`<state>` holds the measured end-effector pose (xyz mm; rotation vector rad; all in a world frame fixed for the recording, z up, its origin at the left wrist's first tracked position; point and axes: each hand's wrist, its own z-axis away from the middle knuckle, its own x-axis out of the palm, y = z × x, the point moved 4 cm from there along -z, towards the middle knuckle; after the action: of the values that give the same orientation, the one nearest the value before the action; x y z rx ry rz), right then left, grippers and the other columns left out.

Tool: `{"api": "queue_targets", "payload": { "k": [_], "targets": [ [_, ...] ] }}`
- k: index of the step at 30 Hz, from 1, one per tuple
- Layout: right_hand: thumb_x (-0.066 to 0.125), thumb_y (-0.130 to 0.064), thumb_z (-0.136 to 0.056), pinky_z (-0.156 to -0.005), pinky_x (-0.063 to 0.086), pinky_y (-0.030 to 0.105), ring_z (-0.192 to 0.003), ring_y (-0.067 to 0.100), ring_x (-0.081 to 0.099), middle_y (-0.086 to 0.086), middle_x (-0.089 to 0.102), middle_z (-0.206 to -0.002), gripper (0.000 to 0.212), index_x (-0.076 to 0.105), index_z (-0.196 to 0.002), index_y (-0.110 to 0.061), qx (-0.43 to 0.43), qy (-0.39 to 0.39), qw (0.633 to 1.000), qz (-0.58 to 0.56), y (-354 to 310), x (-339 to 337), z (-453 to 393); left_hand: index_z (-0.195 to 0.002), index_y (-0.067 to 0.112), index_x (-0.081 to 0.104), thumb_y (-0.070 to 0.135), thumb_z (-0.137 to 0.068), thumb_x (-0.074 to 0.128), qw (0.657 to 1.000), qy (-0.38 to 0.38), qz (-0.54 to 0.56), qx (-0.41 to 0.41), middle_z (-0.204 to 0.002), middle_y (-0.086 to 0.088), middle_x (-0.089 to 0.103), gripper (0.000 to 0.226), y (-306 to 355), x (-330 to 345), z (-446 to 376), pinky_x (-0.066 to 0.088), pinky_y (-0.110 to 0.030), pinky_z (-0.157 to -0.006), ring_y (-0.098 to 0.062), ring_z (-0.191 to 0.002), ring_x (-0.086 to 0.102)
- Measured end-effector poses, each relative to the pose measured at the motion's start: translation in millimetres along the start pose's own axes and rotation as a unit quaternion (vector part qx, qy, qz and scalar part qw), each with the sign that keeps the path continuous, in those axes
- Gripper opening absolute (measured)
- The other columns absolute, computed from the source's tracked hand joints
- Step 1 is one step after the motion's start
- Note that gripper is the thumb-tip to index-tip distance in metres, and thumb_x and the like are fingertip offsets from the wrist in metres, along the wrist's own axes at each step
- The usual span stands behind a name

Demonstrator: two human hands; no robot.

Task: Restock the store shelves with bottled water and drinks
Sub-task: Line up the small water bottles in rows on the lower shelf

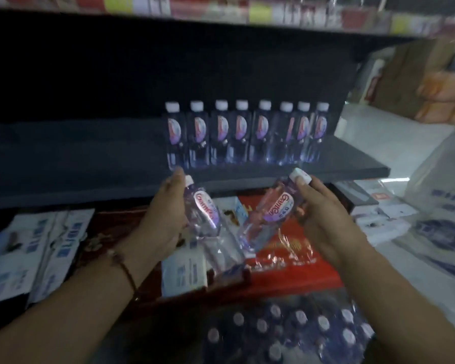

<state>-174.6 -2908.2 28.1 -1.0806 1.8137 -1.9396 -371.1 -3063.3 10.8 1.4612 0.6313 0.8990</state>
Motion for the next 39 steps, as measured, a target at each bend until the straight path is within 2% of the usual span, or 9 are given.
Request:
{"api": "queue_targets", "payload": {
  "k": [5, 8, 11, 20, 24, 29, 31, 35, 39],
  "targets": [
    [0.062, -0.045, -0.082, -0.074, 0.058, 0.041, -0.085, 0.025, 0.073, 0.01, 0.075, -0.096, 0.047, 0.067, -0.115, -0.011, 0.086, 0.02, 0.989, -0.121, 30, 21, -12, -0.107, 0.028, 0.066, 0.091, -0.06, 0.054, 0.989, -0.05, -0.142, -0.012, -0.106, -0.005, 0.073, 0.08, 11, 4, 0, 0.056, -0.041, -0.086, -0.025, -0.097, 0.07],
    [0.075, -0.043, -0.08, -0.077, 0.061, 0.046, -0.1, 0.036, 0.072, 0.022, 0.071, -0.113, 0.058, 0.064, -0.12, -0.003, 0.132, 0.033, 0.985, -0.106, 59, 29, -19, -0.104, 0.028, 0.067, 0.07, -0.057, 0.073, 0.958, -0.128, -0.255, 0.023, -0.096, 0.009, 0.075, 0.063, -5, 19, -1, 0.055, -0.023, -0.076, -0.01, -0.092, 0.071],
    [0.089, -0.048, -0.065, -0.101, 0.05, 0.056, -0.117, 0.044, 0.063, 0.028, 0.065, -0.125, 0.091, 0.057, -0.133, 0.003, 0.155, 0.009, 0.982, -0.105, 72, 44, -27, -0.11, 0.025, 0.071, 0.049, -0.07, 0.085, 0.933, -0.237, -0.27, 0.024, -0.103, 0.01, 0.076, 0.049, -17, 35, -6, 0.056, -0.036, -0.092, -0.007, -0.097, 0.071],
    [0.059, -0.051, -0.09, -0.097, 0.053, 0.05, -0.105, 0.034, 0.071, 0.019, 0.073, -0.112, 0.055, 0.068, -0.121, -0.007, 0.192, -0.012, 0.981, -0.038, 89, 42, -43, -0.098, 0.027, 0.078, 0.047, -0.063, 0.087, 0.92, -0.303, -0.235, -0.078, -0.098, 0.001, 0.078, 0.041, -41, 36, -38, 0.051, -0.051, -0.1, -0.02, -0.099, 0.073],
    [0.06, -0.039, -0.093, -0.099, 0.052, 0.048, -0.113, 0.031, 0.068, 0.014, 0.071, -0.122, 0.048, 0.061, -0.133, -0.013, 0.219, -0.114, 0.969, 0.016, 87, 44, -46, -0.092, 0.028, 0.079, 0.05, -0.063, 0.081, 0.941, -0.257, -0.2, -0.092, -0.094, 0.002, 0.078, 0.036, -38, 26, -45, 0.053, -0.037, -0.088, -0.017, -0.093, 0.074],
    [0.066, 0.003, -0.075, -0.064, 0.059, 0.032, -0.079, 0.022, 0.073, 0.013, 0.075, -0.099, 0.048, 0.065, -0.119, -0.016, 0.191, -0.17, 0.967, -0.01, 91, 68, -36, -0.097, 0.012, 0.077, 0.042, -0.064, 0.086, 0.97, -0.188, -0.073, -0.14, -0.1, -0.015, 0.076, 0.046, -41, 5, -61, 0.055, -0.042, -0.086, -0.032, -0.092, 0.072],
    [0.066, -0.001, -0.067, -0.058, 0.059, 0.031, -0.069, 0.02, 0.073, 0.012, 0.075, -0.086, 0.036, 0.067, -0.103, -0.007, 0.212, -0.148, 0.964, -0.056, 94, 75, -31, -0.088, 0.013, 0.075, 0.041, -0.063, 0.086, 0.974, -0.134, -0.037, -0.178, -0.091, -0.014, 0.074, 0.039, -43, -4, -67, 0.051, -0.044, -0.091, -0.032, -0.086, 0.07],
    [0.067, -0.027, -0.07, -0.079, 0.058, 0.045, -0.075, 0.026, 0.07, 0.011, 0.073, -0.088, 0.03, 0.073, -0.093, -0.01, 0.279, -0.113, 0.95, -0.081, 103, 72, -23, -0.072, 0.015, 0.064, 0.034, -0.083, 0.073, 0.974, -0.032, 0.074, -0.212, -0.064, -0.004, 0.064, 0.024, -35, -21, -79, 0.047, -0.029, -0.067, -0.018, -0.061, 0.058],
    [0.077, -0.046, -0.057, -0.087, 0.051, 0.046, -0.083, 0.029, 0.067, 0.012, 0.074, -0.096, 0.061, 0.073, -0.106, -0.011, 0.322, -0.051, 0.943, -0.059, 107, 59, -21, -0.069, 0.014, 0.06, 0.036, -0.087, 0.069, 0.963, 0.034, 0.154, -0.22, -0.053, -0.001, 0.062, 0.03, -27, -40, -81, 0.046, -0.027, -0.063, -0.016, -0.054, 0.055]
  ]
}}
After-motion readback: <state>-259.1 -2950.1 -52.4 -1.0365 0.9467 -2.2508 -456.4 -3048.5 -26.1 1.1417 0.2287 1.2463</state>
